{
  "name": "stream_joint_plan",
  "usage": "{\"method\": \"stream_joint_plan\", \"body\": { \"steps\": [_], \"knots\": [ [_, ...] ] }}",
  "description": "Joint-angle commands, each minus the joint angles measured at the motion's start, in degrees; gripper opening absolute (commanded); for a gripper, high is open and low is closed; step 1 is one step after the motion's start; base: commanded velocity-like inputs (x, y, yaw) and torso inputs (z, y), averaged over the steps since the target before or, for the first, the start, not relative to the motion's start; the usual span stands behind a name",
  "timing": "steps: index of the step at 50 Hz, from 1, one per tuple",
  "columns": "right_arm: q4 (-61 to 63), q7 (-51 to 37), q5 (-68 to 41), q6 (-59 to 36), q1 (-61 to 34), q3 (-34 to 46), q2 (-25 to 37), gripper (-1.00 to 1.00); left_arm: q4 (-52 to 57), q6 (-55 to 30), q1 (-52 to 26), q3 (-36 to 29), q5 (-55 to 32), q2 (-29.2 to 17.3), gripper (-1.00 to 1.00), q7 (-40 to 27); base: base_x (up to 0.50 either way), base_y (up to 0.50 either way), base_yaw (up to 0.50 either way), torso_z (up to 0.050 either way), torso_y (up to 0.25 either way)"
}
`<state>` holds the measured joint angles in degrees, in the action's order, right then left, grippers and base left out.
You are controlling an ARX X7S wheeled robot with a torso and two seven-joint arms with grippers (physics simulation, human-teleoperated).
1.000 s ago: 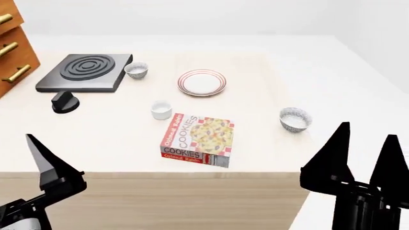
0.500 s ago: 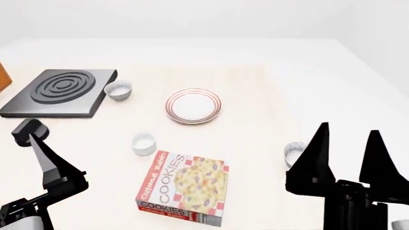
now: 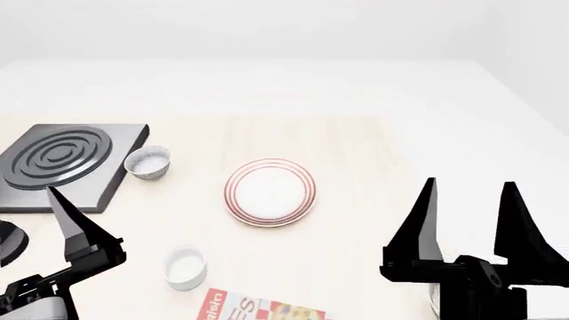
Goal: Pick the akita bowl next to the cookies box and place it on the plate.
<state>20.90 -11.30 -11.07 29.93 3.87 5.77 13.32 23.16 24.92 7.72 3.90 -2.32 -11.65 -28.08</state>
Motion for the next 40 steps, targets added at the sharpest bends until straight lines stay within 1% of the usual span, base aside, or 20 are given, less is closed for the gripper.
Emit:
{"method": "stream_joint_plan", "body": {
  "steps": [1,18,19,21,23,27,29,30,40],
  "knots": [
    [-0.20,0.90,1.98,0.26,0.09,-0.88,-0.69,1.00,-0.26,0.14,0.09,0.99,0.89,0.64,1.00,0.59,0.50,0.04,0.00,0.000,0.000],
    [-0.36,0.80,0.73,0.19,-0.05,-0.31,0.10,1.00,0.03,-0.21,0.32,0.11,0.26,-0.23,1.00,0.55,0.50,0.04,0.00,0.000,0.000],
    [-0.49,1.87,-1.69,0.78,0.05,0.40,0.62,1.00,0.19,-0.11,0.39,0.01,0.11,-0.33,1.00,0.64,0.50,0.02,0.00,0.000,0.000],
    [0.54,0.47,-1.21,-1.99,0.22,-0.05,0.64,1.00,0.67,0.30,0.59,-0.35,-0.25,-0.56,1.00,0.96,0.47,0.01,0.00,0.000,0.000],
    [-0.23,0.64,-2.45,-0.59,-0.01,-0.19,0.39,1.00,0.90,-0.31,0.60,-0.23,-0.18,-0.42,1.00,0.59,0.04,0.00,0.00,0.000,0.000],
    [-0.61,0.13,-2.32,-0.83,-0.13,-0.40,0.29,1.00,0.50,-1.28,0.22,-0.24,-0.77,-0.72,1.00,0.52,0.00,0.00,0.00,0.000,0.000],
    [-0.55,0.10,-2.36,-0.80,-0.08,-0.30,0.33,1.00,1.13,-4.28,-0.12,-0.60,1.87,-0.74,1.00,0.14,0.00,0.00,0.00,0.000,0.000],
    [-0.57,0.09,-2.26,-0.67,-0.06,-0.26,0.31,1.00,0.81,-2.94,0.04,-0.69,0.94,-0.67,1.00,0.23,0.00,0.00,0.00,0.000,-0.119],
    [-0.34,-0.36,-2.47,-0.91,-0.03,-0.14,0.53,1.00,0.90,-3.66,0.06,-0.84,2.76,-0.82,1.00,-0.53,0.00,0.00,0.00,0.000,-0.250]
  ]
}}
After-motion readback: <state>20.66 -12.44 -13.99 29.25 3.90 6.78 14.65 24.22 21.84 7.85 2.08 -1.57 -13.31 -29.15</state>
